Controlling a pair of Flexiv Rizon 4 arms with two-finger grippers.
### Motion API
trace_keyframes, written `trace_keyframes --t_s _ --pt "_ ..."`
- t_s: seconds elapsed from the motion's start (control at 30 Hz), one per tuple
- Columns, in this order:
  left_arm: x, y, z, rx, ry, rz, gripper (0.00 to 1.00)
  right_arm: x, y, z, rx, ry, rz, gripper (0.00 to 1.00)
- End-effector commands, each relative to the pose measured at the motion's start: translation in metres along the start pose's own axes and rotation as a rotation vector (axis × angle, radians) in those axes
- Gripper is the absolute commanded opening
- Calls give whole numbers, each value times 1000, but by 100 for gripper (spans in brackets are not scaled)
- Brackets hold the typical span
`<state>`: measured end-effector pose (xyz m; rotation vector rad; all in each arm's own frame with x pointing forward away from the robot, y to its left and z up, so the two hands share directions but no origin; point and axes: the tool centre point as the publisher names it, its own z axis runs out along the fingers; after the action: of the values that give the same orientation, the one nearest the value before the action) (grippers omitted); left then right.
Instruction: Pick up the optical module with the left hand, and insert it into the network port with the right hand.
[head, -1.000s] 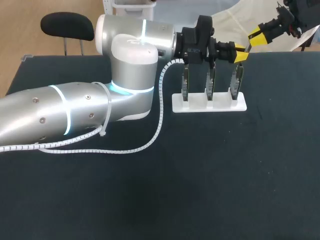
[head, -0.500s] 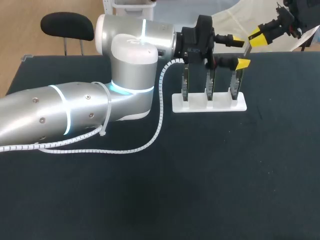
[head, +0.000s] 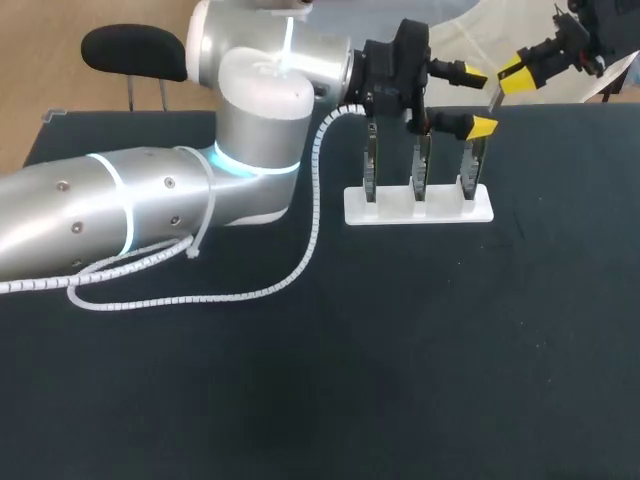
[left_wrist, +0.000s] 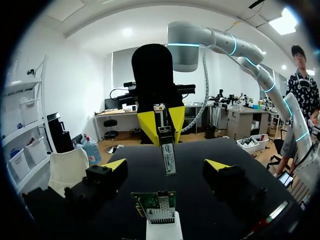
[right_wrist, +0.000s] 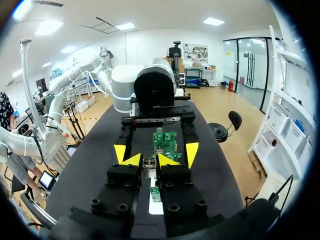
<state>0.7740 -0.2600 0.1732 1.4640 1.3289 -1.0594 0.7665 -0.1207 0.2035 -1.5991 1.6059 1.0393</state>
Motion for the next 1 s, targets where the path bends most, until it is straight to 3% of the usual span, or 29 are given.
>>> trace_keyframes --t_s 0.03,0.1,0.3,0.6,0.67,0.83,1.0 --pt "-3 6 -3 20 34 -9 100 0 -1 0 -1 -1 -2 0" --pt "-3 5 -4 18 30 -10 100 1 -1 0 -2 -1 -2 0" --pt "1 2 -9 66 138 -47 100 1 -2 2 -3 -5 0 0" --pt "7 -1 -14 75 202 -131 100 3 -1 2 0 -3 6 0" --pt "8 -1 -15 68 196 -126 100 3 -1 2 1 -3 7 0" --pt "8 -2 -15 80 274 -124 100 3 -1 2 1 -4 7 0" --pt "9 -3 -13 80 277 -124 100 3 -2 1 2 -3 7 0"
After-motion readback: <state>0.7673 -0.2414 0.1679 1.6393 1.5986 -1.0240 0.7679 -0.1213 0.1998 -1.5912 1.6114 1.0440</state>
